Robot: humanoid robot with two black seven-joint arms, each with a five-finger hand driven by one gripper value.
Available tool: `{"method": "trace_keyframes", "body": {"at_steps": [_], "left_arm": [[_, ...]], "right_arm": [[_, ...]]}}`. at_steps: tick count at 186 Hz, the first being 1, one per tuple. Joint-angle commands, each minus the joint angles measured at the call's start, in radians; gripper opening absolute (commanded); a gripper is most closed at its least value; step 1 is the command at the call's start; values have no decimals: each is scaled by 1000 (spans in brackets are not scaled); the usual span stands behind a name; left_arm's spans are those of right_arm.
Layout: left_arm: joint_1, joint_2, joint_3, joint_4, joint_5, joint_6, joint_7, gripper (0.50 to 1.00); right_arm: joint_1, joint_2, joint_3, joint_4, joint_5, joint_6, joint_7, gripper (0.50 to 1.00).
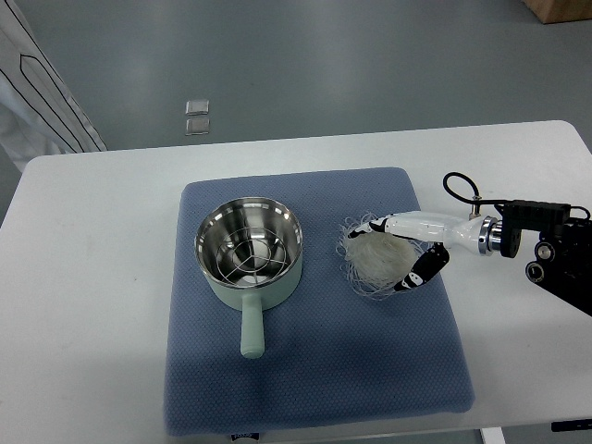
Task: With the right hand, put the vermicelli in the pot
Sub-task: 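Close the right hand fingers around the vermicelli bundle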
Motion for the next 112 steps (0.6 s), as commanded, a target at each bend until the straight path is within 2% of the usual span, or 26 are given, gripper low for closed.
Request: {"method": "trace_keyframes", "body": {"at_steps": [1, 12, 23, 38, 57, 66, 81, 94, 112], "left_arm": [[0, 0, 0, 0, 0, 0, 0, 1000], [0, 0, 0, 0, 0, 1, 0, 1000], [0, 0, 0, 0, 0, 0, 0, 1000], [0, 0, 0, 0, 0, 0, 0, 1000], [0, 0, 0, 0, 0, 0, 0, 1000], [0, 0, 0, 0, 0, 0, 0, 1000], [0, 0, 0, 0, 0, 0, 0, 1000], [0, 0, 0, 0, 0, 0, 0, 1000], [0, 0, 0, 0, 0, 0, 0, 1000]], "right_arm": [[0, 0, 0, -6, 0, -15, -1, 909], [0, 1, 0, -13, 0, -13, -1, 895], [-1, 1, -1, -14, 0, -13, -1, 819], [-1, 0, -3, -14, -2, -7, -1, 776], [-1, 1, -3, -14, -2, -1, -1, 684], [-1, 1, -1, -14, 0, 0, -1, 625], [0, 1, -1, -14, 0, 0, -1, 576], [2, 1, -1, -14, 1, -1, -1, 513], [3, 1, 0, -19, 1, -1, 0, 500]]}}
